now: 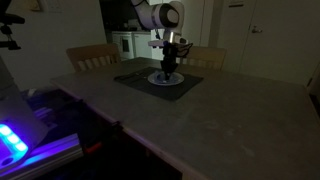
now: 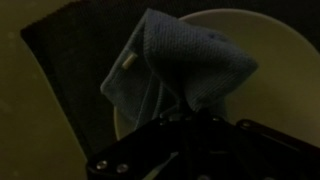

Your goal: Wipe the white plate with the cloth on the table

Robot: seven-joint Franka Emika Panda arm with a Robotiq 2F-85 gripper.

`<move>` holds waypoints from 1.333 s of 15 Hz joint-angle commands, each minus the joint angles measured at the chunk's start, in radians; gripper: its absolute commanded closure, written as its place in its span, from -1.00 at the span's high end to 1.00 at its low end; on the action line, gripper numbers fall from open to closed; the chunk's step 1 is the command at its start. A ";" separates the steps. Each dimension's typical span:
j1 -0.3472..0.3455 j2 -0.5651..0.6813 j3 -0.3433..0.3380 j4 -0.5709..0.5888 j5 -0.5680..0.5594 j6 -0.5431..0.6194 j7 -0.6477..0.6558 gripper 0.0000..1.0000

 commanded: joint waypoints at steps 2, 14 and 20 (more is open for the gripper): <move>0.022 0.044 -0.071 0.008 -0.057 0.037 0.172 -0.96; -0.056 0.061 0.056 0.044 0.249 0.091 0.148 -0.96; -0.060 0.059 0.105 0.044 0.195 0.045 -0.077 -0.96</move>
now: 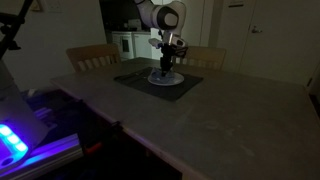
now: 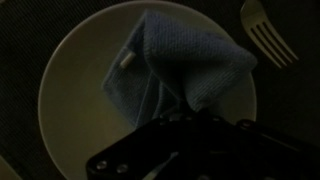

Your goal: Wipe the white plate with the cloth on the table

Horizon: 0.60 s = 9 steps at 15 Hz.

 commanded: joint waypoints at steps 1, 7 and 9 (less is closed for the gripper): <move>-0.015 0.036 0.027 0.013 -0.038 -0.054 -0.147 -0.96; 0.031 0.045 -0.054 0.042 -0.219 -0.227 -0.094 -0.96; 0.044 0.054 -0.076 0.041 -0.256 -0.206 -0.031 -0.96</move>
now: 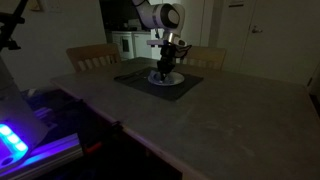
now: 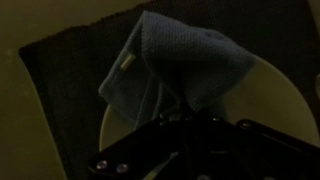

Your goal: Wipe the white plate with the cloth on the table

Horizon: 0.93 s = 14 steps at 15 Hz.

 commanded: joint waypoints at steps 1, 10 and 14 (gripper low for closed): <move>0.027 0.050 -0.047 0.016 -0.046 0.046 0.109 -0.96; 0.008 0.022 0.001 0.030 0.065 0.156 0.165 -0.96; 0.043 -0.008 0.021 0.046 0.041 0.200 0.133 -0.96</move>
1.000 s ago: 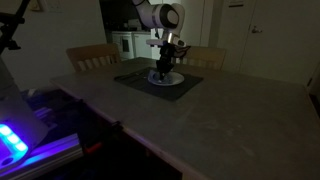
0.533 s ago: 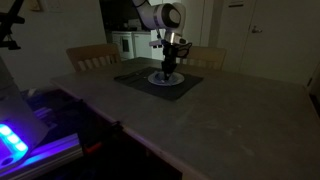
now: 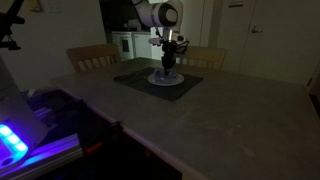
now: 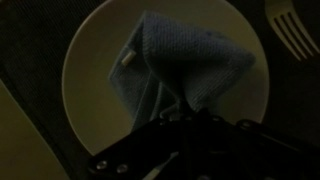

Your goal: Wipe the white plate with the cloth on the table

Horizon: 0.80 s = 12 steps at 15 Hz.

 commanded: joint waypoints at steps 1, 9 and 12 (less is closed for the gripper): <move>0.030 -0.007 0.023 0.037 -0.009 0.028 -0.050 -0.96; 0.117 0.028 0.068 0.124 -0.057 0.003 -0.118 -0.96; 0.113 0.050 0.106 0.134 -0.039 -0.014 -0.190 -0.96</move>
